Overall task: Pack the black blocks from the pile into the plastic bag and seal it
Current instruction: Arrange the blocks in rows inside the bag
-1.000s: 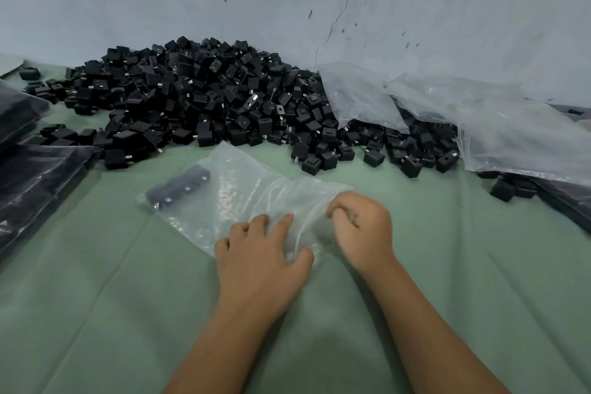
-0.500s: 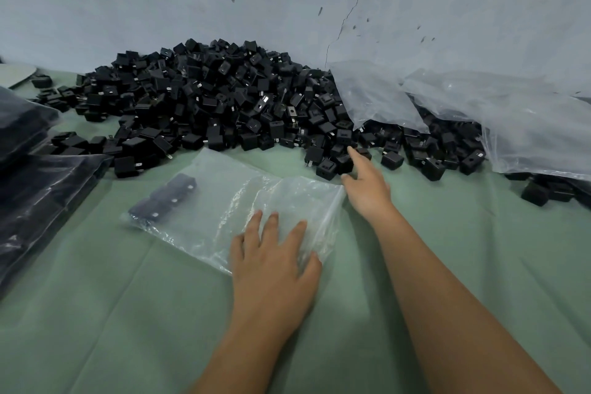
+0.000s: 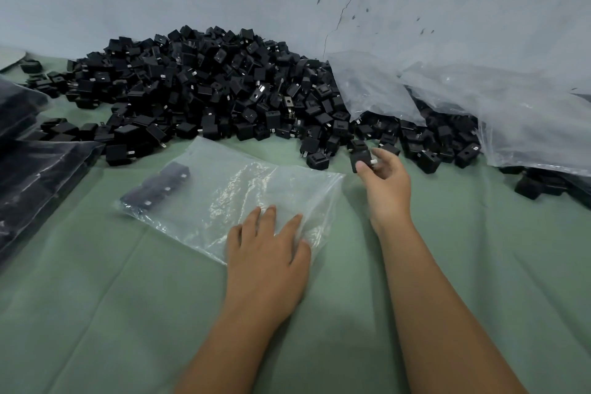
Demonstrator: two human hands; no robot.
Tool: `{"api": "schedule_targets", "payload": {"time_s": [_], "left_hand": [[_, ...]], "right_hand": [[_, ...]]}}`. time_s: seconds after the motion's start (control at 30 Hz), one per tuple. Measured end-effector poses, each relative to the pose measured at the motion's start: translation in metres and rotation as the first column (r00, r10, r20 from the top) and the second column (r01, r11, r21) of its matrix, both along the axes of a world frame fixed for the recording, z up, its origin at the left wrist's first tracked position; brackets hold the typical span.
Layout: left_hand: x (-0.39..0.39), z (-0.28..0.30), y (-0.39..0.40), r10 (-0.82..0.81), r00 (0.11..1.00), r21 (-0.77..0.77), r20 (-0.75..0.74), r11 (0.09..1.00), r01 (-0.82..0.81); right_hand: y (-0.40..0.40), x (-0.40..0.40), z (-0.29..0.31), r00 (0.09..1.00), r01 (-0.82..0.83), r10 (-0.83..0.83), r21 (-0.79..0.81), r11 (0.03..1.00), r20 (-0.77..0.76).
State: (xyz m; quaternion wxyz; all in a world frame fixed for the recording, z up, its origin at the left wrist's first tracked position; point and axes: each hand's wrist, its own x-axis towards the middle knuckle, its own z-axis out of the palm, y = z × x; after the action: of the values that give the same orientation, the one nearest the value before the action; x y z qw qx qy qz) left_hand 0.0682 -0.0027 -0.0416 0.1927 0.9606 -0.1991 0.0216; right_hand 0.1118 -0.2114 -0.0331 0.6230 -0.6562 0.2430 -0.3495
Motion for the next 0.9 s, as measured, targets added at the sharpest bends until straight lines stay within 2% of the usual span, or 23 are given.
{"api": "schedule_targets", "payload": {"time_s": [0.1, 0.2, 0.33, 0.4, 0.47, 0.53, 0.63, 0.7, 0.77, 0.9], "left_hand": [[0.0, 0.002, 0.0, 0.004, 1.0, -0.016, -0.003, 1.0, -0.004], [-0.001, 0.003, 0.001, 0.001, 1.0, -0.066, -0.017, 0.998, -0.002], [-0.001, 0.004, 0.003, -0.011, 1.0, -0.233, -0.019, 0.972, 0.007], [-0.002, 0.004, 0.006, -0.031, 1.0, -0.339, -0.002, 0.94, 0.028], [-0.003, 0.004, 0.008, -0.048, 0.999, -0.441, 0.018, 0.896, 0.051], [-0.002, 0.003, 0.009, -0.049, 0.999, -0.516, 0.003, 0.855, 0.043], [0.001, 0.002, 0.011, -0.046, 0.998, -0.572, -0.041, 0.82, 0.014], [0.001, 0.002, 0.012, -0.052, 0.997, -0.577, -0.049, 0.817, 0.014], [0.0, 0.004, 0.012, -0.076, 0.997, -0.562, -0.03, 0.826, 0.046], [-0.005, 0.008, 0.012, -0.132, 0.99, -0.45, 0.048, 0.882, 0.14]], "right_hand": [[0.012, -0.023, 0.006, 0.993, -0.069, 0.054, 0.149, 0.986, 0.106], [0.036, -0.042, 0.009, 0.994, -0.067, 0.052, 0.151, 0.986, 0.098], [0.072, -0.061, 0.006, 0.981, -0.188, 0.185, 0.034, 0.982, 0.06], [0.082, -0.065, 0.001, 0.968, -0.238, 0.221, -0.156, 0.959, -0.121], [0.084, -0.065, -0.001, 0.938, -0.279, 0.164, -0.386, 0.879, -0.305], [0.082, -0.064, -0.002, 0.931, -0.273, 0.094, -0.501, 0.821, -0.353], [0.081, -0.071, 0.002, 0.954, -0.243, 0.134, -0.428, 0.871, -0.269], [0.081, -0.08, 0.005, 0.944, -0.311, 0.229, -0.407, 0.859, -0.239], [0.082, -0.086, 0.004, 0.914, -0.395, 0.274, -0.505, 0.767, -0.298], [0.086, -0.092, 0.002, 0.893, -0.449, 0.214, -0.763, 0.464, -0.395]]}}
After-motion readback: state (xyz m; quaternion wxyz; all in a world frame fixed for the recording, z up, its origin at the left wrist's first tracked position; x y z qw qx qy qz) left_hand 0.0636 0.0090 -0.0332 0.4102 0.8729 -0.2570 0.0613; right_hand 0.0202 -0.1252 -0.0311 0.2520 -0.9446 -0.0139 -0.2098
